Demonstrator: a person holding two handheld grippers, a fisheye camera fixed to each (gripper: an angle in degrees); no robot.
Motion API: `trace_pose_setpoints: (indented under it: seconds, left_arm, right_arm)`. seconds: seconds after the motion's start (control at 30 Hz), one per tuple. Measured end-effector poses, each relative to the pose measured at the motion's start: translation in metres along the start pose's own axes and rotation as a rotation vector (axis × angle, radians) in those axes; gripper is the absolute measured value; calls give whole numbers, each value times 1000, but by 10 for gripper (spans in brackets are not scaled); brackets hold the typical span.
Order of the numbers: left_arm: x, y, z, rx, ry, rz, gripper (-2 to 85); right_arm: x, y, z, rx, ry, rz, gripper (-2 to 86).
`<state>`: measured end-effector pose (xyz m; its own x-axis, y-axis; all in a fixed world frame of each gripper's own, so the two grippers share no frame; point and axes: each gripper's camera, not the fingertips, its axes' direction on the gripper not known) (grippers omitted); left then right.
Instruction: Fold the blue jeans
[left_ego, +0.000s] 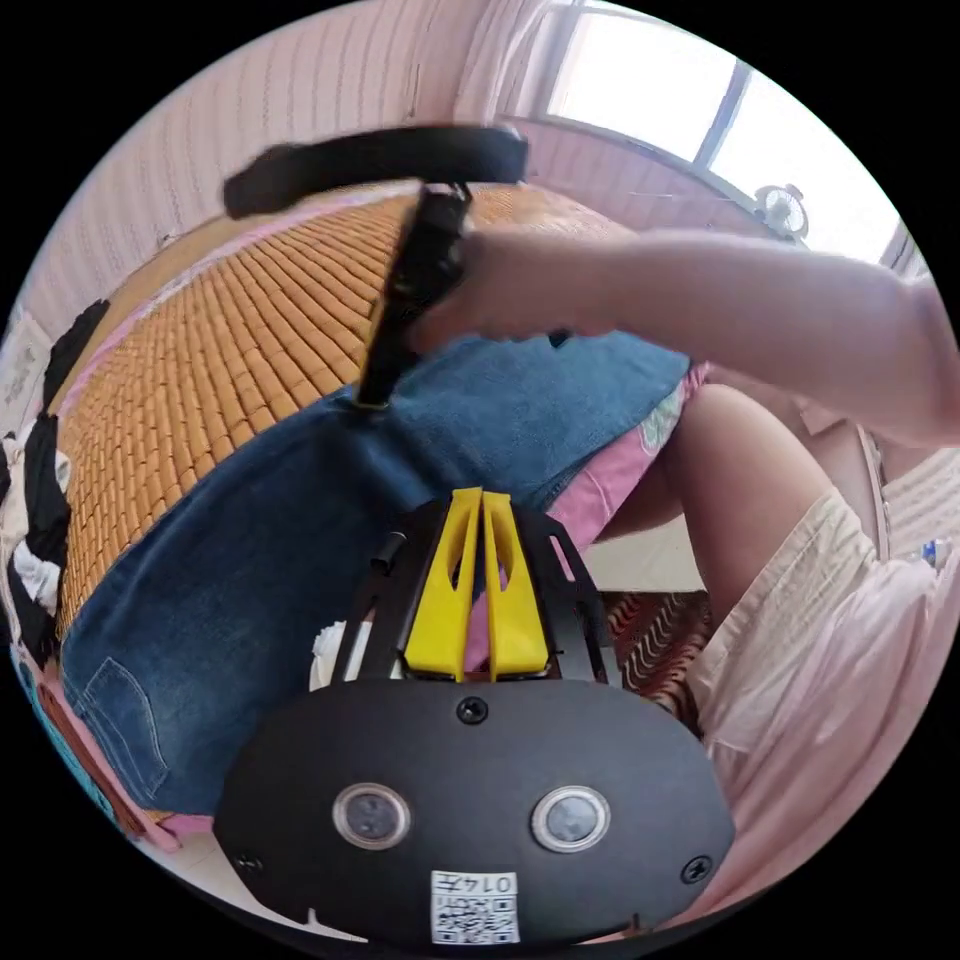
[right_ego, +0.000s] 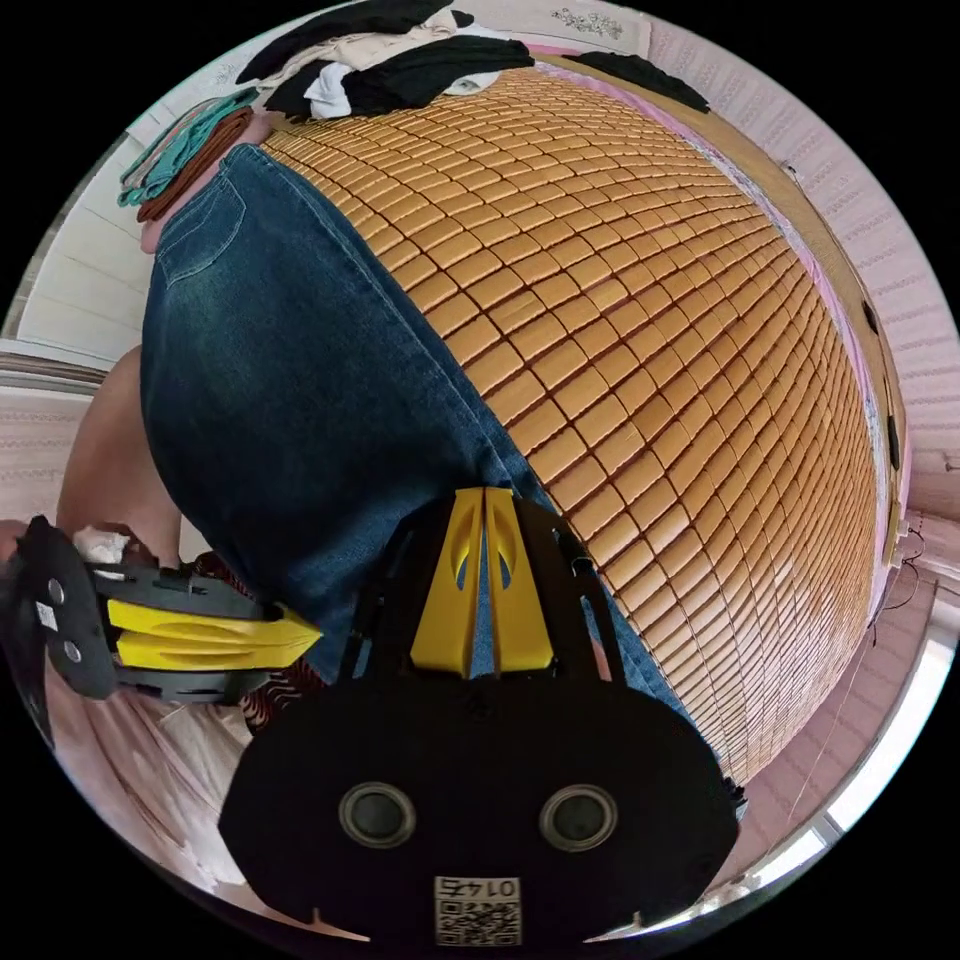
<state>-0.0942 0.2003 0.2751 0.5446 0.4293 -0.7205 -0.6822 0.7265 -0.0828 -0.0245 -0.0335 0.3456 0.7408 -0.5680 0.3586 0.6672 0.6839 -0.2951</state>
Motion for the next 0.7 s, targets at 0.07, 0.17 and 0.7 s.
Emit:
trace_pose_setpoints:
  seconds: [0.07,0.17,0.7]
  left_arm:
    - [10,-1,-6,-1,-66,56,-10]
    - [15,-3,-9,17,-115,67,-10]
    - [-67,38,-58,112,-79,-263,-10]
  right_arm:
    - [11,-1,-12,-44,7,-33,-5]
    - [26,8,-6,-21,53,-25,-6]
    - [220,526,-54,519,-57,1205,51]
